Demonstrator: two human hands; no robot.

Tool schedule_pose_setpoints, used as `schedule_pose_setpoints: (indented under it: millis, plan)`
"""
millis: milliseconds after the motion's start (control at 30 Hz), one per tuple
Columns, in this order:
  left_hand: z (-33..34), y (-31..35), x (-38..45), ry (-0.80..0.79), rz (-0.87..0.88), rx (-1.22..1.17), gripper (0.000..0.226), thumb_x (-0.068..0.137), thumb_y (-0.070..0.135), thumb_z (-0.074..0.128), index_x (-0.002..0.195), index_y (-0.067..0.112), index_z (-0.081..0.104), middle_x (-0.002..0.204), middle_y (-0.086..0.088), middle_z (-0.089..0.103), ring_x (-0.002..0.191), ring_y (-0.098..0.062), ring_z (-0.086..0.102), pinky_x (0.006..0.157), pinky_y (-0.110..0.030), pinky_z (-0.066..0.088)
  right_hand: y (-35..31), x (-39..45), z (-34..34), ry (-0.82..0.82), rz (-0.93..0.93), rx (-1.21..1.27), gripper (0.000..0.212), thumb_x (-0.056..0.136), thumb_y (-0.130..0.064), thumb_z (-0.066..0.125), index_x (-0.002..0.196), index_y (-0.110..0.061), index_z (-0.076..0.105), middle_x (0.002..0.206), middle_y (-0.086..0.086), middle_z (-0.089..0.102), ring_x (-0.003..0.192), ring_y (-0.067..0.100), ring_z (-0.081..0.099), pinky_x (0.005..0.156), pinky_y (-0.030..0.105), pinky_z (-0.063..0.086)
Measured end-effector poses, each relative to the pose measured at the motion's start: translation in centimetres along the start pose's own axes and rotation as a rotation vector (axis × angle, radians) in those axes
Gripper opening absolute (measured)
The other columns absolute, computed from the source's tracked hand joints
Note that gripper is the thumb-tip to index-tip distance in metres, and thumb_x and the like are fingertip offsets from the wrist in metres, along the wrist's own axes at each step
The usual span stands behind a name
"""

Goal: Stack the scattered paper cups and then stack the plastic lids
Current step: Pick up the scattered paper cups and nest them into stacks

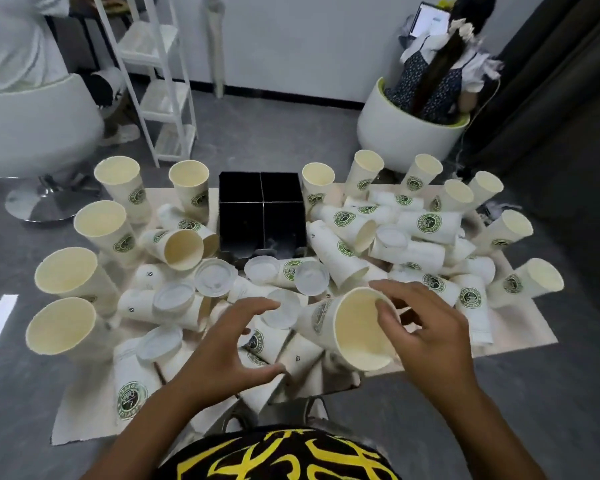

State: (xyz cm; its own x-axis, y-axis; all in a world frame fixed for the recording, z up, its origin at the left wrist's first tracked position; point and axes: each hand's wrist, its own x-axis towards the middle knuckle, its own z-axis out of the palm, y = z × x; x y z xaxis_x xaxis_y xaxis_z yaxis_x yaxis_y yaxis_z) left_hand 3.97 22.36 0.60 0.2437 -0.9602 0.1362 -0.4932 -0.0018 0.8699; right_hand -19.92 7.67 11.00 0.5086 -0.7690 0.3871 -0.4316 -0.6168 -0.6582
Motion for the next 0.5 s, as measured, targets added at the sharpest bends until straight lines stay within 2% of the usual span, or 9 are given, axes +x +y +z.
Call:
schedule_pose_setpoints:
  millis: [167,333,433,500]
  plan:
    - [2.2,3.6,3.9,-0.048,0.081,-0.055,0.084,0.070,0.027,0.095,0.141,0.037,0.051,0.146,0.017,0.052,0.135,-0.014,0.052,0.096,-0.033,0.054,1.9,0.5,-2.9,0.062,0.085,-0.010,0.044,0.086,0.007,0.073,0.104,-0.033,0.078,0.092,-0.011,0.072,0.079,0.013,0.066,0.065,0.026,0.051]
    - [3.8,5.0,6.0,-0.082,0.111,-0.043,0.083,0.072,0.030,0.094,0.142,0.038,0.050,0.145,0.019,0.051,0.136,-0.013,0.052,0.097,-0.033,0.054,4.1,0.5,-2.7,0.035,0.132,-0.055,0.035,0.085,0.000,0.071,0.107,-0.026,0.080,0.097,-0.013,0.074,0.080,0.004,0.066,0.069,0.012,0.049]
    - [3.6,4.2,5.3,-0.044,0.042,-0.032,0.082,0.071,0.029,0.095,0.141,0.038,0.052,0.145,0.015,0.053,0.135,-0.016,0.053,0.097,-0.037,0.054,4.6,0.7,-3.3,0.033,0.175,-0.031,0.027,0.086,-0.006,0.068,0.105,-0.021,0.080,0.094,-0.011,0.073,0.079,0.005,0.066,0.069,0.010,0.048]
    - [3.0,3.3,4.0,0.008,-0.020,-0.019,0.083,0.070,0.029,0.096,0.140,0.037,0.053,0.142,0.013,0.056,0.134,-0.016,0.054,0.095,-0.038,0.056,5.0,0.8,-3.9,0.043,0.196,-0.037,0.028,0.087,0.000,0.071,0.105,-0.020,0.080,0.092,-0.010,0.073,0.079,0.006,0.066,0.069,0.009,0.046]
